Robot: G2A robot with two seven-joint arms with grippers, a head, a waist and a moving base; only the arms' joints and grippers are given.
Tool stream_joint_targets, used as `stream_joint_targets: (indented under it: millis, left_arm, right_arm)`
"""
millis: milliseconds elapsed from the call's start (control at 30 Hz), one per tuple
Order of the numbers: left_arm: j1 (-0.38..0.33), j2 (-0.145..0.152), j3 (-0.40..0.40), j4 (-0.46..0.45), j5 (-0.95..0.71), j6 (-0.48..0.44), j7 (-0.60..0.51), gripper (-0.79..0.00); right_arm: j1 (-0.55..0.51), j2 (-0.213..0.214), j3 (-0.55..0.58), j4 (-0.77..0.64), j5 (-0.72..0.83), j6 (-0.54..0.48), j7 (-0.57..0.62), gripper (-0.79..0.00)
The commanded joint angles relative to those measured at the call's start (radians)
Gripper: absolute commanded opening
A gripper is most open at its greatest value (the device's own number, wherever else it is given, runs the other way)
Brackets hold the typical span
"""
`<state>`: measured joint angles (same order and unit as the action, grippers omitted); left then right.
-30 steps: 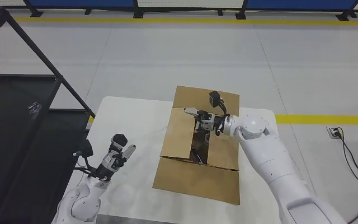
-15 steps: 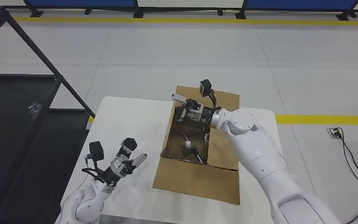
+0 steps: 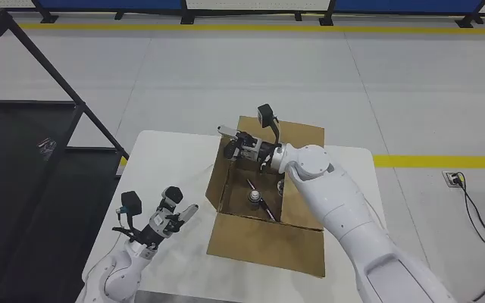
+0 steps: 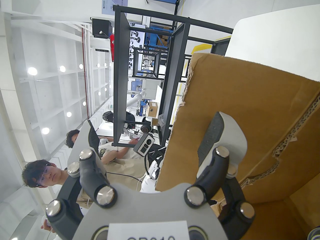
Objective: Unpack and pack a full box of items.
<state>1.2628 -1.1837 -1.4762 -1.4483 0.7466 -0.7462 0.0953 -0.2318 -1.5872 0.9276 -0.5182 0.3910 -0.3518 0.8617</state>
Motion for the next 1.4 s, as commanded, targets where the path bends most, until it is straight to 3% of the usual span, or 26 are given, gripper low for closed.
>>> stream_joint_targets:
  millis: [0,267,400,567,767,1167,1367]
  left_arm:
    - [-0.008,0.001,-0.012,0.034,-0.003,0.024,0.007,0.000]
    - [-0.079,0.007,-0.022,0.241,-0.017,0.060,-0.099,0.000]
    - [-0.133,0.002,0.004,0.339,-0.003,0.068,-0.095,0.000]
    - [-0.181,-0.006,0.050,0.421,-0.094,-0.066,-0.130,0.000]
    - [-0.239,-0.023,0.092,0.475,-0.204,-0.010,-0.158,0.000]
    - [-0.283,-0.041,0.147,0.478,-0.488,0.099,-0.426,0.000]
    - [-0.342,-0.056,0.173,0.521,-0.525,0.183,-0.397,0.000]
  right_arm:
    - [0.004,-0.002,0.002,0.014,0.003,-0.005,0.006,0.000]
    - [0.014,-0.008,0.012,0.046,0.005,-0.017,0.016,0.000]
    - [0.017,-0.011,0.015,0.053,0.002,-0.020,0.021,0.000]
    - [0.021,-0.013,0.017,0.061,-0.006,-0.020,0.025,0.000]
    - [0.019,-0.015,0.024,0.065,-0.010,-0.023,0.027,0.000]
    - [0.016,-0.016,0.038,0.064,-0.020,-0.022,0.034,0.000]
    - [0.016,-0.017,0.043,0.062,-0.026,-0.020,0.037,0.000]
